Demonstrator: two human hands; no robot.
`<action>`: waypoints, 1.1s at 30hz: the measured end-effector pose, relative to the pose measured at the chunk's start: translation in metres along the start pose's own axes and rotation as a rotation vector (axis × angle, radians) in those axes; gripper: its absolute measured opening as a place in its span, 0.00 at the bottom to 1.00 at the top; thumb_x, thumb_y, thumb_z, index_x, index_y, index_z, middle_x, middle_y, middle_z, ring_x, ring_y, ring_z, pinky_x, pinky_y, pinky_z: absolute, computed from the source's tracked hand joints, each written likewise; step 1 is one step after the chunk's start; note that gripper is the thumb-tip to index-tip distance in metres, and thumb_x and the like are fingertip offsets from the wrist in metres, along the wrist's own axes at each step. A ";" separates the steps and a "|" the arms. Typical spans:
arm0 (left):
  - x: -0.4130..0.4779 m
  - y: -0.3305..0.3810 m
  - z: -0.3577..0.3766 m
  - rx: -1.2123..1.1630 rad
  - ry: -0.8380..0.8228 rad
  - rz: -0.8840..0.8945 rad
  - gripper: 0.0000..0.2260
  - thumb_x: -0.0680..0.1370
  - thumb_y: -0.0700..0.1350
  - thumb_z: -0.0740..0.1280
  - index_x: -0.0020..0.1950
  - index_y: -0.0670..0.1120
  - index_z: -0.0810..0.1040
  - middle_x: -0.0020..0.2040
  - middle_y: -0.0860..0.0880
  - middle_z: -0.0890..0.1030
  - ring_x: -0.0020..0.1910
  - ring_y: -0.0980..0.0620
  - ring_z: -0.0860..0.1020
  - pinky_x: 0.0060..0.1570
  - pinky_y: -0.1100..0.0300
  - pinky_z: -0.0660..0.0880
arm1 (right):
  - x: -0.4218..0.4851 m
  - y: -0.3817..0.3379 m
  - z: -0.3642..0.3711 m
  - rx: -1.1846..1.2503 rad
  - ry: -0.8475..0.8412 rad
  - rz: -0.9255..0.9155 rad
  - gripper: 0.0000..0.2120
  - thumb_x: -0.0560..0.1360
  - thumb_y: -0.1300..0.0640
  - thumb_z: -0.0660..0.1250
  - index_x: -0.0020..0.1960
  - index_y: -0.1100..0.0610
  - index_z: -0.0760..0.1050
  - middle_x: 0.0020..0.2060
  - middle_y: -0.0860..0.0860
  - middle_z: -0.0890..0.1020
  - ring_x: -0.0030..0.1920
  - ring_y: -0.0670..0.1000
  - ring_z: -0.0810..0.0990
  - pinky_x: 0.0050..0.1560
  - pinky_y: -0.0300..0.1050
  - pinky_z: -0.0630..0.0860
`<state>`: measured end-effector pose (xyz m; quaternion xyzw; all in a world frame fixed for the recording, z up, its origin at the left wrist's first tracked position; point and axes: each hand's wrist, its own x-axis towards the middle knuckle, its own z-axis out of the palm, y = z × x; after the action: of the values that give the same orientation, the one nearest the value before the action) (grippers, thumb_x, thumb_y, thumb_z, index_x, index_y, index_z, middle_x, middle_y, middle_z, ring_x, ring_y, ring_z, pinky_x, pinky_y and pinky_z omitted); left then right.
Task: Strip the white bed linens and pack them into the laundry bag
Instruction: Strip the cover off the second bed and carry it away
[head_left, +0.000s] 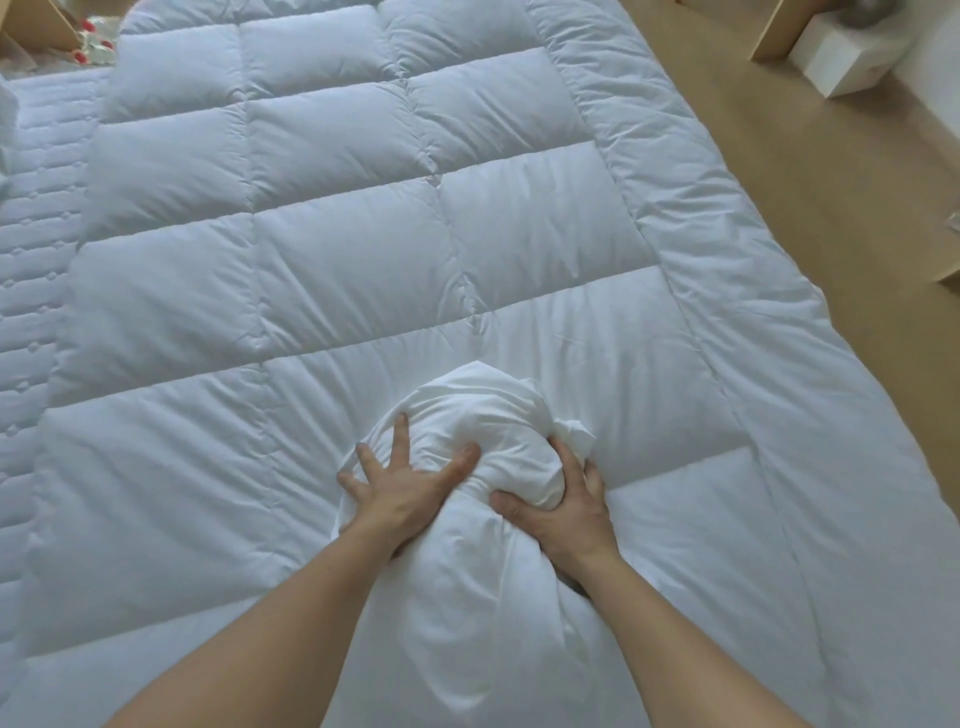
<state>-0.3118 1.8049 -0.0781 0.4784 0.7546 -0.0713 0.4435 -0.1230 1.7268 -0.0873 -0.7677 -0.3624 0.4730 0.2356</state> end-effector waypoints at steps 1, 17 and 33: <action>0.002 -0.001 0.000 0.009 -0.004 0.011 0.62 0.46 0.89 0.51 0.75 0.70 0.32 0.81 0.42 0.36 0.78 0.40 0.31 0.74 0.39 0.34 | 0.000 0.001 0.000 -0.011 0.001 -0.006 0.57 0.49 0.22 0.73 0.73 0.27 0.52 0.76 0.47 0.58 0.76 0.54 0.62 0.75 0.55 0.64; -0.011 -0.014 -0.012 -0.267 -0.122 0.054 0.56 0.51 0.77 0.75 0.74 0.74 0.53 0.76 0.50 0.62 0.70 0.45 0.70 0.68 0.43 0.71 | 0.000 0.002 -0.005 0.011 -0.062 0.011 0.62 0.48 0.25 0.76 0.76 0.31 0.51 0.68 0.46 0.65 0.69 0.57 0.71 0.68 0.57 0.71; -0.015 -0.025 0.000 -0.199 0.032 0.041 0.67 0.44 0.85 0.62 0.79 0.66 0.41 0.82 0.52 0.46 0.80 0.44 0.43 0.77 0.41 0.49 | 0.029 -0.024 -0.017 -0.660 -0.197 -0.295 0.54 0.54 0.17 0.60 0.68 0.21 0.28 0.76 0.40 0.26 0.77 0.50 0.25 0.73 0.75 0.44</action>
<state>-0.3295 1.7819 -0.0750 0.4486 0.7549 0.0207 0.4780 -0.1075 1.7642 -0.0785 -0.6925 -0.6232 0.3634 0.0050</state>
